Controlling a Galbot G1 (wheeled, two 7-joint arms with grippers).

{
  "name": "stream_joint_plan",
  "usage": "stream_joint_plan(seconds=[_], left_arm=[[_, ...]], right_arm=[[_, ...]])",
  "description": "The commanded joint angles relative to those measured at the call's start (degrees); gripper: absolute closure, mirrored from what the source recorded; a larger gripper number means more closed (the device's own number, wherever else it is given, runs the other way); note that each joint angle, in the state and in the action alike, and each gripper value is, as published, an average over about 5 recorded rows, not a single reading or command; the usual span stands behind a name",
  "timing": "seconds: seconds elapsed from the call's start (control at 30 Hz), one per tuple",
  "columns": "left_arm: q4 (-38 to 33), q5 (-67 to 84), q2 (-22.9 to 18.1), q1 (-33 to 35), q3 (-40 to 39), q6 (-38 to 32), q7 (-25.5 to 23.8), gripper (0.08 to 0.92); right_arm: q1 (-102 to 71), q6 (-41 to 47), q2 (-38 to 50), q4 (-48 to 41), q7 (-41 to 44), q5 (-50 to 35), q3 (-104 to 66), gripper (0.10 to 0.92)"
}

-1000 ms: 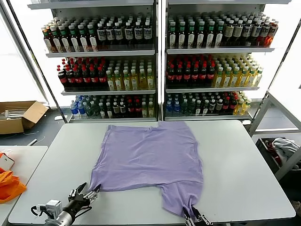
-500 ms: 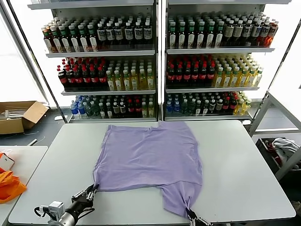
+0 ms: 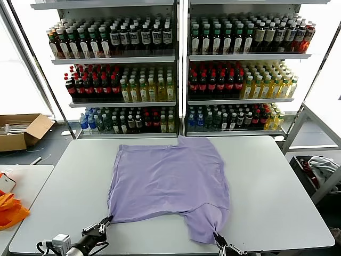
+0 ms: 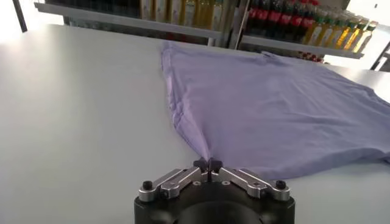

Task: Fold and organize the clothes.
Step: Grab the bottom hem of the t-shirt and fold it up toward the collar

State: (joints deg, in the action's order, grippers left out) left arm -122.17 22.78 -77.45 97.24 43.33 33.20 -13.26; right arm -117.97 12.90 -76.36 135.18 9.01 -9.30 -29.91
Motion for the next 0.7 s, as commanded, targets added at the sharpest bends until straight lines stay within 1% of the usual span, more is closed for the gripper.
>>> stream_joint_plan(seconds=[0.03,0.27,0.4,0.5,0.7], left_arm=[[-6.3,1.1,-2.3,4.4,2.2,-0.2,0.0,0.912],[-9.0,1.6,-2.2,7.7,5.5,-0.2,0.1,0.912],[-10.6,1.6,-1.8,7.6,6.4,-0.2,0.4,0.912],[-10.3,1.7,-0.7,6.3,6.3,-0.2,0.6,0.912],[-7.2,4.5,1.3,-0.2,4.8,-0.1,2.0,0.912]], right_arm=[[-5.2,-1.3,0.8,2.6,0.2,0.2,-0.5,0.915],[-7.9,-4.3,1.7,4.8,0.7,-0.3,-0.2,0.915],[-6.2,-6.1,1.4,5.2,1.5,-2.6,0.4,0.915],[-3.2,-7.1,1.4,5.3,1.0,-5.5,0.6,0.915],[8.4,-6.6,1.2,2.7,-1.9,-10.1,1.2,0.915]])
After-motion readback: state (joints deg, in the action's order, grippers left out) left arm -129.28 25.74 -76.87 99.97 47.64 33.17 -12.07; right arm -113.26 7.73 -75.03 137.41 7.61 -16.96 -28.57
